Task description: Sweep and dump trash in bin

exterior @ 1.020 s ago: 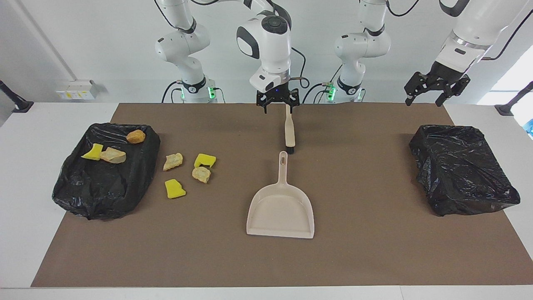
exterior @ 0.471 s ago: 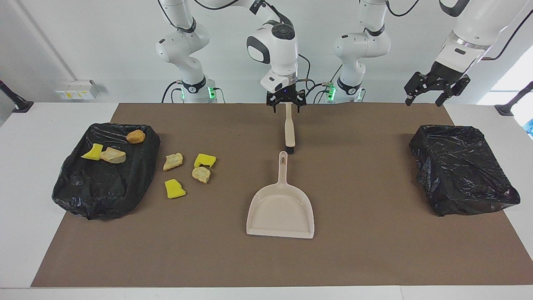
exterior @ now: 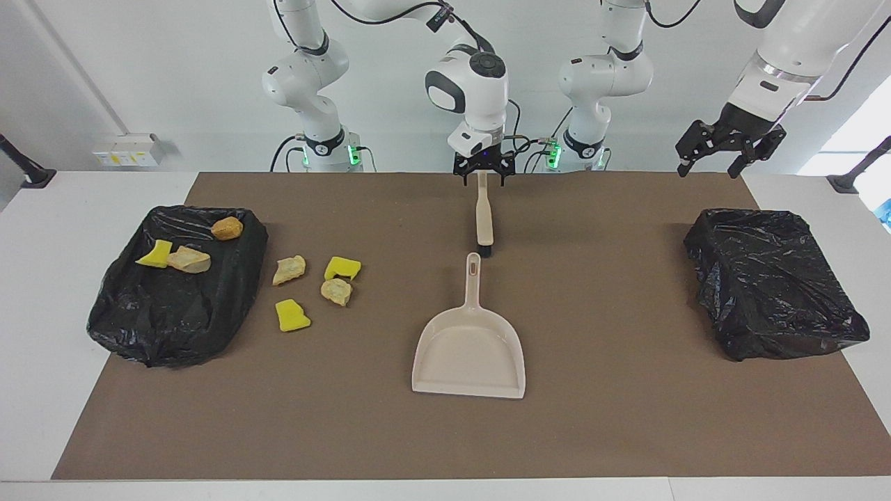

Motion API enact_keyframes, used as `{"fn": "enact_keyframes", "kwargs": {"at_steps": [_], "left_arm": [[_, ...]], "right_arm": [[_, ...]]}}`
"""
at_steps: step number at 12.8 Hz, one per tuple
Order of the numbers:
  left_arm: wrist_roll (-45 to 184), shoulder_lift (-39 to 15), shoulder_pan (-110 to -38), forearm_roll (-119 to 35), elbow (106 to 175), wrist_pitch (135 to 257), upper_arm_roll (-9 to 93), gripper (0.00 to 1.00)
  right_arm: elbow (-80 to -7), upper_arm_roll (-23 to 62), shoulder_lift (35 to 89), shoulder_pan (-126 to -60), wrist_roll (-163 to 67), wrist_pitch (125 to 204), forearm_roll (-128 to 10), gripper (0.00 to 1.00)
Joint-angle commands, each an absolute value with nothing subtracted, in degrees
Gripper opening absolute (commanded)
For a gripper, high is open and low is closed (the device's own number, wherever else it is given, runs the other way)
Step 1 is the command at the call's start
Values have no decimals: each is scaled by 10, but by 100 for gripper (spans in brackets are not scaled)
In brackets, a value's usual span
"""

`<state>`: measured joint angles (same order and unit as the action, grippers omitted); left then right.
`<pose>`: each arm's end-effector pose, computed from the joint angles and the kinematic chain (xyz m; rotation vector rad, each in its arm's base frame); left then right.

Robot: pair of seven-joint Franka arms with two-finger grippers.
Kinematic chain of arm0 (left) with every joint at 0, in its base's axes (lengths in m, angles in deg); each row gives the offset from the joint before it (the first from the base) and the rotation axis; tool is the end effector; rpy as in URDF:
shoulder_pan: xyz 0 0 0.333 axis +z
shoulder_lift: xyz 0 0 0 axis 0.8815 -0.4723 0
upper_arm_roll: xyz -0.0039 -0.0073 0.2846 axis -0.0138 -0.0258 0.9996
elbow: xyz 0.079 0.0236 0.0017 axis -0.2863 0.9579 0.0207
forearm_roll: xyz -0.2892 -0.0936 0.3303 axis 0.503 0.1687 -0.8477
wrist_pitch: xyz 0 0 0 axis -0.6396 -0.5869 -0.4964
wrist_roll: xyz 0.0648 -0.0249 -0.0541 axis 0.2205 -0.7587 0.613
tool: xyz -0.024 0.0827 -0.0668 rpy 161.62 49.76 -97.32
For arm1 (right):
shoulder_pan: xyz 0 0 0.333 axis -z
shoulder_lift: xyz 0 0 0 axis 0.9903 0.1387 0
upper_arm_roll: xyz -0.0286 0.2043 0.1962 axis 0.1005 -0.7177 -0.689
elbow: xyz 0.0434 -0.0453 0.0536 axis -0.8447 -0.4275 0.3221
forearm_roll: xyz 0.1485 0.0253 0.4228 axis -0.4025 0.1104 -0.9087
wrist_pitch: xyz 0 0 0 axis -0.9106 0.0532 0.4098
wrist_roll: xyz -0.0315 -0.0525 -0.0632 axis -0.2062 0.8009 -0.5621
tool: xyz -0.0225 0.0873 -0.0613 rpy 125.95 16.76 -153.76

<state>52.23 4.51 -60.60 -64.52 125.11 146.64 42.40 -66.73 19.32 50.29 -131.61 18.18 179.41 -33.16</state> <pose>0.5791 -0.0222 0.6148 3.1007 -0.0883 0.0274 0.3195 0.4892 0.2851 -3.0678 0.1204 0.0559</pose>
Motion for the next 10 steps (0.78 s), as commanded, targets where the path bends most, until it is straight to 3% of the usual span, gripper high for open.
{"fn": "enact_keyframes", "kwargs": {"at_steps": [1,8,10], "left_arm": [[521,49,-601,-654,1250,1457,421,100],[521,49,-601,-654,1250,1457,421,100],[521,49,-601,-654,1250,1457,421,100]], "right_arm": [[-705,194,500,-1327,199,1833,-343,100],[-704,194,503,-1327,200,1833,-343,57],[-701,194,507,-1327,198,1832,-343,19]]}}
